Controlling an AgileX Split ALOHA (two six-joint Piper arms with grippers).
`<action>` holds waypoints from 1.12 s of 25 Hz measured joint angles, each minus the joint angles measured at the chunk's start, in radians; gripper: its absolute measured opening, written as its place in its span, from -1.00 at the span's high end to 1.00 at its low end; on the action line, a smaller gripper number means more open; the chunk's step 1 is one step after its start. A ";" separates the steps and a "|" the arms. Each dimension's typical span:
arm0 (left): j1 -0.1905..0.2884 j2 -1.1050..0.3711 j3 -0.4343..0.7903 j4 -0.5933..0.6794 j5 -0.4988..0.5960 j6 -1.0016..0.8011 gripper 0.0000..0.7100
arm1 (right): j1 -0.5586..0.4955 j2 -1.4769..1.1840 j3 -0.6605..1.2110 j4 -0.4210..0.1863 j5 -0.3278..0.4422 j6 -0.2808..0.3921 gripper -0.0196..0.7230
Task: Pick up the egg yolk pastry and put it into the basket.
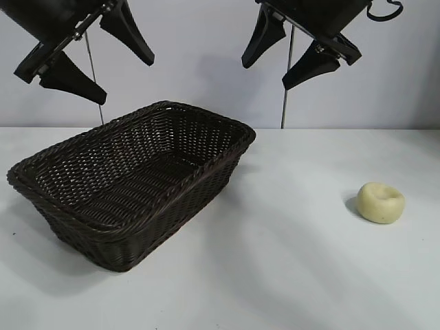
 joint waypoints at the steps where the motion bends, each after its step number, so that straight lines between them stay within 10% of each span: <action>1: 0.000 0.000 0.000 0.000 0.000 0.000 -0.68 | 0.000 0.000 0.000 0.000 0.000 0.000 -0.50; 28: 0.000 0.000 0.000 0.000 -0.016 0.000 -0.68 | 0.000 0.000 0.000 -0.021 0.008 0.000 -0.50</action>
